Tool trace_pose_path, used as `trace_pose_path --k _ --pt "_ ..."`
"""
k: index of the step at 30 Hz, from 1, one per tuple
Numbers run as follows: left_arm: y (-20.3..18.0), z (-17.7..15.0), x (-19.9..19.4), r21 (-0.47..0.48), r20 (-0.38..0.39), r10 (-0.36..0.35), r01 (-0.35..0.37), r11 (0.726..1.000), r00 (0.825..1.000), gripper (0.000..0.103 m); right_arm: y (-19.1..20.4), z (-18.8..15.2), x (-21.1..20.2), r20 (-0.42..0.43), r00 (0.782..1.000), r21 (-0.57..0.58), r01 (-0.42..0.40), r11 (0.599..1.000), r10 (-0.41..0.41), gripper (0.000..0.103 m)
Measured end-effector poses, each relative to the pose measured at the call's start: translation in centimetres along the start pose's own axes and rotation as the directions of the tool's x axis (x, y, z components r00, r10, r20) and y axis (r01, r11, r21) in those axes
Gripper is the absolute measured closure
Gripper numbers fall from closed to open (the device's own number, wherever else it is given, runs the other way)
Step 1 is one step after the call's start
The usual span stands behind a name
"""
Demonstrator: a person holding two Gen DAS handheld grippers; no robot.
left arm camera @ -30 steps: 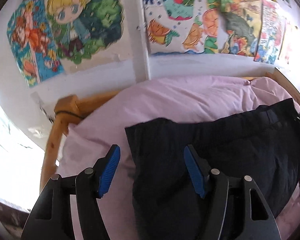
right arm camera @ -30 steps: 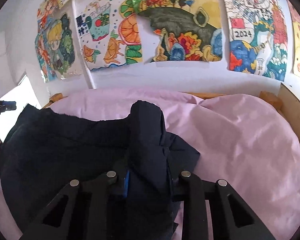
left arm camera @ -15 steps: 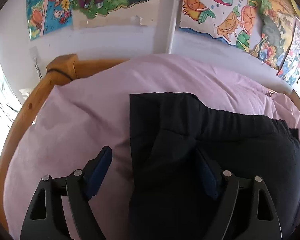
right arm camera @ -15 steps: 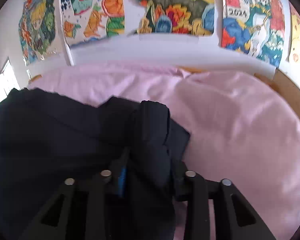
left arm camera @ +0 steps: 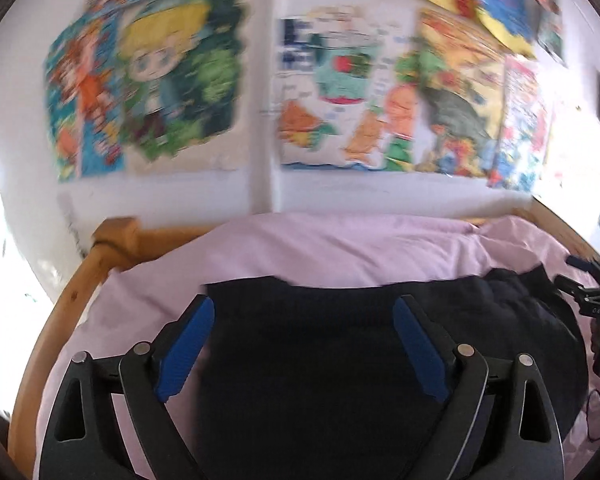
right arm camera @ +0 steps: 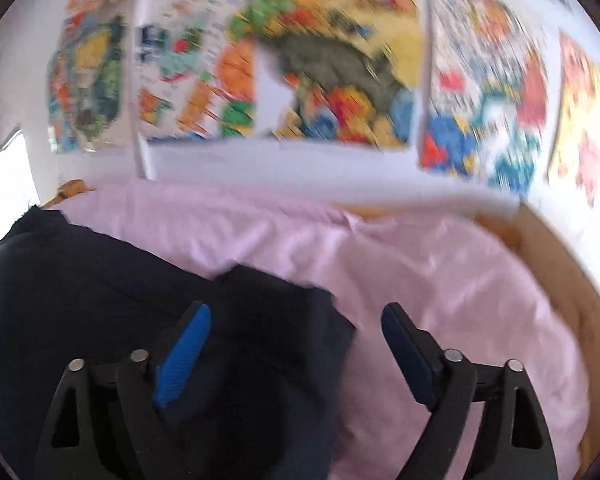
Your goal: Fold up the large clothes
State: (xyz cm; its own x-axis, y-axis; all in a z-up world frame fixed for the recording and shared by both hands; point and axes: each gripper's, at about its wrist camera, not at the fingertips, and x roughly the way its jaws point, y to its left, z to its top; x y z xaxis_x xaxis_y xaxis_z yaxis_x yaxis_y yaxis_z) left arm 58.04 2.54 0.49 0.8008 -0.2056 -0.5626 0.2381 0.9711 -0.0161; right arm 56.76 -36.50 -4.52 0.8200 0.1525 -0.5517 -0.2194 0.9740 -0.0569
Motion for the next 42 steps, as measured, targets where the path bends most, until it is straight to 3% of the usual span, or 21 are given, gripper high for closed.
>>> trace_pose_path --k 3,6,8,11,16,22,42 --pt "-4.3 -0.4 2.4 0.07 -0.071 0.022 -0.017 0.997 0.997 0.014 3.7 0.1 0.3 -0.02 0.997 -0.053 -0.07 0.996 0.069 0.008" --pt "-6.9 -2.0 4.3 0.118 -0.133 -0.005 0.021 0.993 0.991 0.014 6.3 -0.8 0.9 -0.072 0.994 -0.11 -0.093 0.99 0.085 0.008" --pt "-7.6 -3.1 5.1 0.162 -0.136 0.0 0.022 0.987 0.991 0.014 6.5 -1.5 1.4 -0.09 0.993 -0.11 -0.091 0.99 0.082 0.008" --pt "-8.1 -4.0 6.6 0.2 -0.111 0.054 -0.03 0.979 0.992 0.014 6.3 -2.0 2.5 -0.083 0.995 -0.139 -0.059 0.989 0.047 0.007" --pt "-7.1 -3.9 10.2 0.144 -0.122 0.089 -0.071 0.987 0.988 0.014 4.7 -1.9 6.0 -0.065 0.998 -0.129 -0.006 0.992 -0.003 0.006" --pt "-5.4 -4.1 12.2 0.071 -0.141 0.062 -0.053 0.996 0.988 0.007 2.3 -2.4 9.6 -0.133 0.988 -0.01 -0.082 0.997 0.08 0.003" --pt "-5.4 -4.3 14.6 0.095 -0.161 0.095 -0.08 0.992 0.982 0.002 2.4 -3.1 12.0 -0.147 0.985 0.0 -0.091 0.996 0.091 0.0"
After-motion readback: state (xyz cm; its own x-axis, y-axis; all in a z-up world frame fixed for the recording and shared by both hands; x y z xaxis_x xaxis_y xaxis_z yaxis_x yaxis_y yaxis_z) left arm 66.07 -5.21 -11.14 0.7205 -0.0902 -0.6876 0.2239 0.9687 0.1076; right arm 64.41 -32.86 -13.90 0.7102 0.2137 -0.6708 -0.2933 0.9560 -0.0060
